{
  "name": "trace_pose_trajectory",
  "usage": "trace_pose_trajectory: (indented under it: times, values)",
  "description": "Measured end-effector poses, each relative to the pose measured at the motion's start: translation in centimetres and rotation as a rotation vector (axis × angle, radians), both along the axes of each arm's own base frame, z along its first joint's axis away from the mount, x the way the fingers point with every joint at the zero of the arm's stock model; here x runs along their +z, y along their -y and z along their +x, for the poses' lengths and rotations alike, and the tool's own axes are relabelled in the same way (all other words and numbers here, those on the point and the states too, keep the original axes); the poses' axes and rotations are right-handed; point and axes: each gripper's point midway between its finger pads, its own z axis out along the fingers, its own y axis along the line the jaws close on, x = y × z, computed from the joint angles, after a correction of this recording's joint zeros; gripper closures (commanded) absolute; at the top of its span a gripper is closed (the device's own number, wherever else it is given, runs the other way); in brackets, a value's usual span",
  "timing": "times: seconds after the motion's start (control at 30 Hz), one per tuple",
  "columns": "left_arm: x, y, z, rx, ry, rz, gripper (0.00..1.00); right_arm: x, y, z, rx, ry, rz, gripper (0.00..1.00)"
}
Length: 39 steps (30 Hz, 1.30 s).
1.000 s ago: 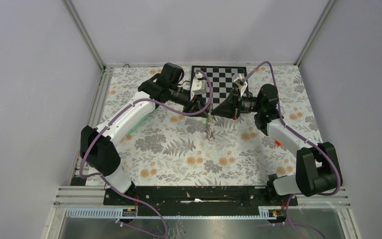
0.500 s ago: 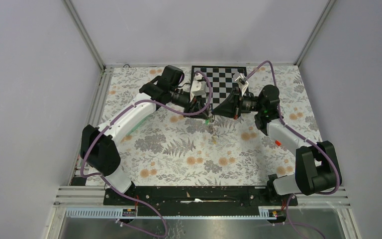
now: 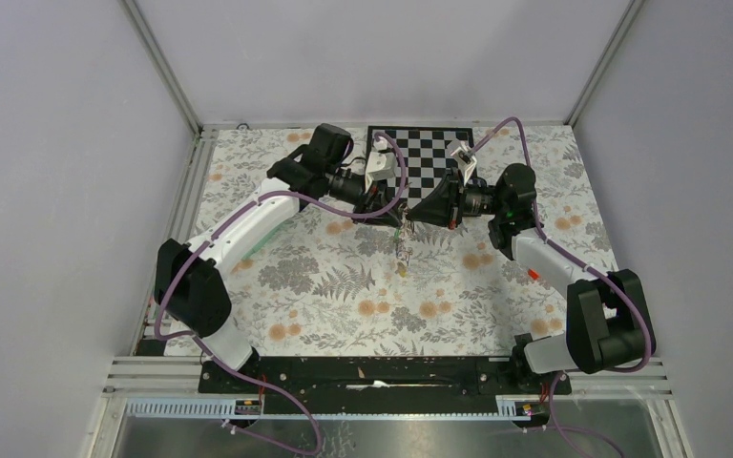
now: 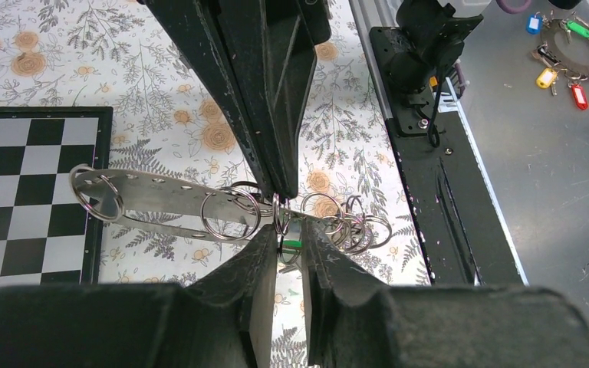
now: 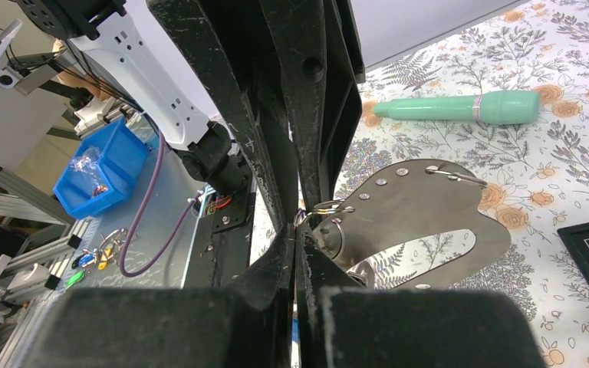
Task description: Put the keys on the keyring
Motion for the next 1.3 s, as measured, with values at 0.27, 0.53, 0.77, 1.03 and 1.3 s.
trace_pose_trajectory:
  times: [0.27,0.53,0.77,1.03,1.3]
  values:
    - [0.0,0.0,0.2,0.005,-0.005,-0.002,1.0,0.0,0.0,-0.1,0.008,0.005,0.0,1.0]
    - [-0.2,0.0,0.4,0.024,-0.03,0.01,1.0,-0.3,0.0,0.0,0.003,0.009,-0.008,0.8]
    - [-2.5,-0.6,1.0,0.083,0.032,0.127,1.0,-2.4,0.6,1.0,-0.053,-0.042,-0.057,0.56]
    - [-4.3,-0.6,1.0,0.107,0.163,0.272,1.0,-3.4,1.1,1.0,-0.074,-0.023,-0.095,0.53]
    - [-3.7,0.2,0.8,0.123,0.3,0.364,1.0,-3.5,1.1,0.8,-0.053,0.033,-0.097,0.54]
